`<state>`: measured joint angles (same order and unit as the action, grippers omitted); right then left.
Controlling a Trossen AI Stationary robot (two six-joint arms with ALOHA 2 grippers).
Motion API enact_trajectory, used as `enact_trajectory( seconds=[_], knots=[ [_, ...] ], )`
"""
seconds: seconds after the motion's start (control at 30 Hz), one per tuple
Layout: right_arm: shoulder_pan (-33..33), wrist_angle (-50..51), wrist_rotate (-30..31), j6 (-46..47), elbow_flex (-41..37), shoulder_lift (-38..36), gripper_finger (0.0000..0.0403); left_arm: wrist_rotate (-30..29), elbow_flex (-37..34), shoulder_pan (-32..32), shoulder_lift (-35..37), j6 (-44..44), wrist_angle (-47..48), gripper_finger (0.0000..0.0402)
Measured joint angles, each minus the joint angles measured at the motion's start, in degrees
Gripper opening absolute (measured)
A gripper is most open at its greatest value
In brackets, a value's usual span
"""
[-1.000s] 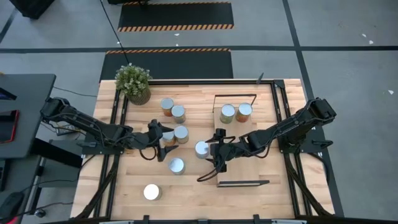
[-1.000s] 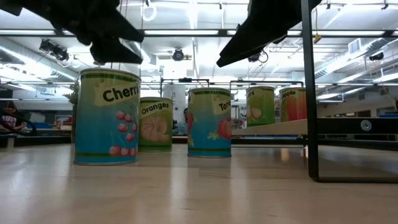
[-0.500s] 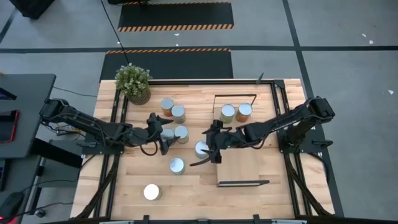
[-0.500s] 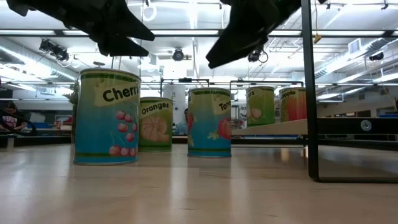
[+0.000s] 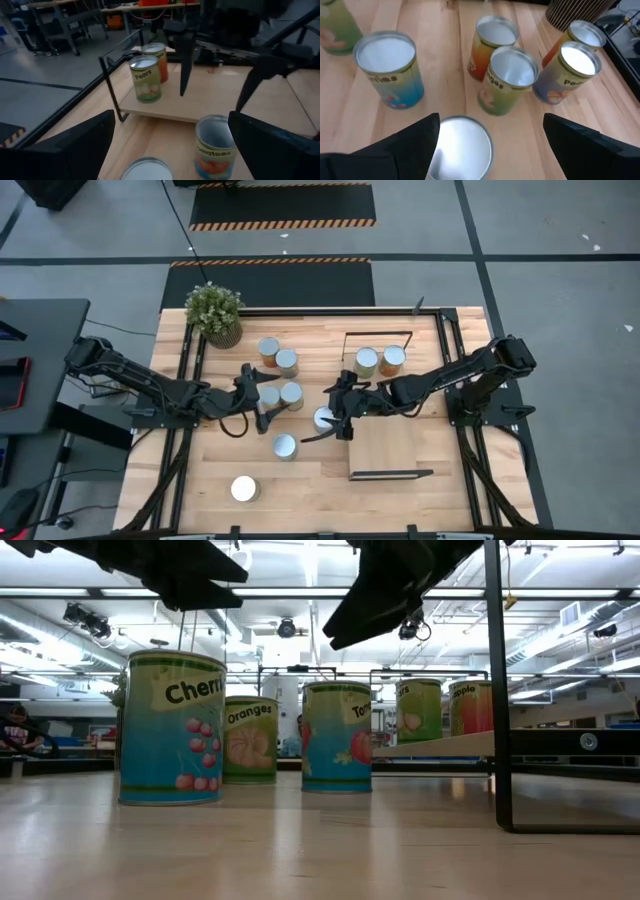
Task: Pick and place cans onto a shelf
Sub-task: Put the canned tomatoes on the shelf
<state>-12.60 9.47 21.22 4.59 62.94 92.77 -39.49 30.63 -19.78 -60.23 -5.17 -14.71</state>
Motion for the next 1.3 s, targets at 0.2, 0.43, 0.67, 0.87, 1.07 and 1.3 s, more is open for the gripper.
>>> enact_trajectory(
  seconds=[0.2,0.43,0.67,0.87,1.07,1.3],
  knots=[
    [-0.1,0.5,0.0,-0.5,1.4,0.0,0.0364,-0.1,0.0,0.7,0.0,2.1,-1.3,0.0396],
    [-1.0,-0.9,-4.0,-3.1,1.3,0.0,0.0364,-0.1,0.0,0.7,0.0,4.4,-1.3,0.0396],
    [-1.8,-1.7,-2.8,-3.3,1.2,2.3,0.0383,-0.1,0.0,1.0,-0.4,3.8,-1.8,0.0396],
    [-1.4,-0.7,-2.4,-4.7,3.2,5.6,0.0398,-0.1,0.0,2.5,-0.6,2.9,-1.4,0.0396],
    [0.0,5.1,-4.8,-3.3,7.7,8.1,0.0400,0.2,0.0,4.6,-0.6,4.3,-0.9,0.0396],
    [-0.3,9.7,-5.2,-0.9,9.7,11.4,0.0400,0.3,0.0,6.5,-0.5,4.7,-0.9,0.0396]
  ],
)
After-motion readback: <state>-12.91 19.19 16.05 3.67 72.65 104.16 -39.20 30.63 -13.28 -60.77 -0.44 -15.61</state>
